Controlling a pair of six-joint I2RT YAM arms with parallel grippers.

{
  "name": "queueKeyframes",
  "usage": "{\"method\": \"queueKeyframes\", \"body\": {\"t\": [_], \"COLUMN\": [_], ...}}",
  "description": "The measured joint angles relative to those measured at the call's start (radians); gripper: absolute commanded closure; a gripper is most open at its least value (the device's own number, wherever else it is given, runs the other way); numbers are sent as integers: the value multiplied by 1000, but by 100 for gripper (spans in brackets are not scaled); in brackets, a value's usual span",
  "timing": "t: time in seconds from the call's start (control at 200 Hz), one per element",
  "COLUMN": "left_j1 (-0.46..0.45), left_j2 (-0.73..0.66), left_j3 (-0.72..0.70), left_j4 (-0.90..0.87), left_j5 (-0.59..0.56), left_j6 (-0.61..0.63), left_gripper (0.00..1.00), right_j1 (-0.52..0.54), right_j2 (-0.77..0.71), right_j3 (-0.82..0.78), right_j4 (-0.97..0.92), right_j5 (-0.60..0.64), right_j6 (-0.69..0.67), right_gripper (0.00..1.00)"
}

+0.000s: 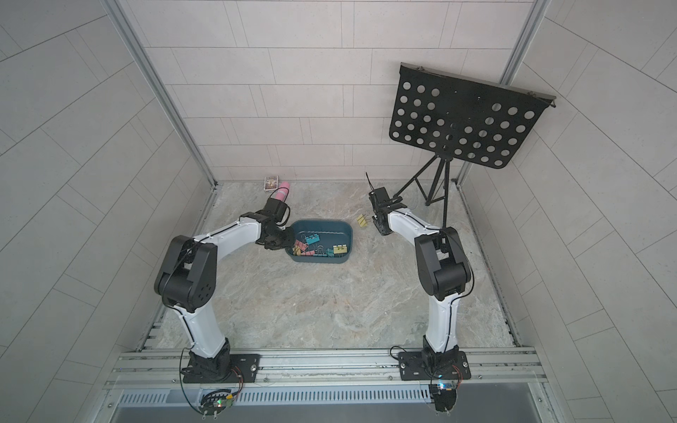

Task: Take out the binder clips from the storage box
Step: Place the binder clip at the center of the board.

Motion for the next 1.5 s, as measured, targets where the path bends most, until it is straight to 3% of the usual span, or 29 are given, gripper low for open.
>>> {"method": "queueKeyframes", "body": {"t": [1.496], "left_j1": [0], "left_j2": [0], "left_j3": [0], "left_j4": [3], "left_j5": [11], "left_j6": [0], "left_gripper": [76], "right_j1": [-8], "right_j2": [118], "right_j3": [71], "right_j4": [34], "right_j5": [67], "right_j6": [-39], "right_gripper": [100]}}
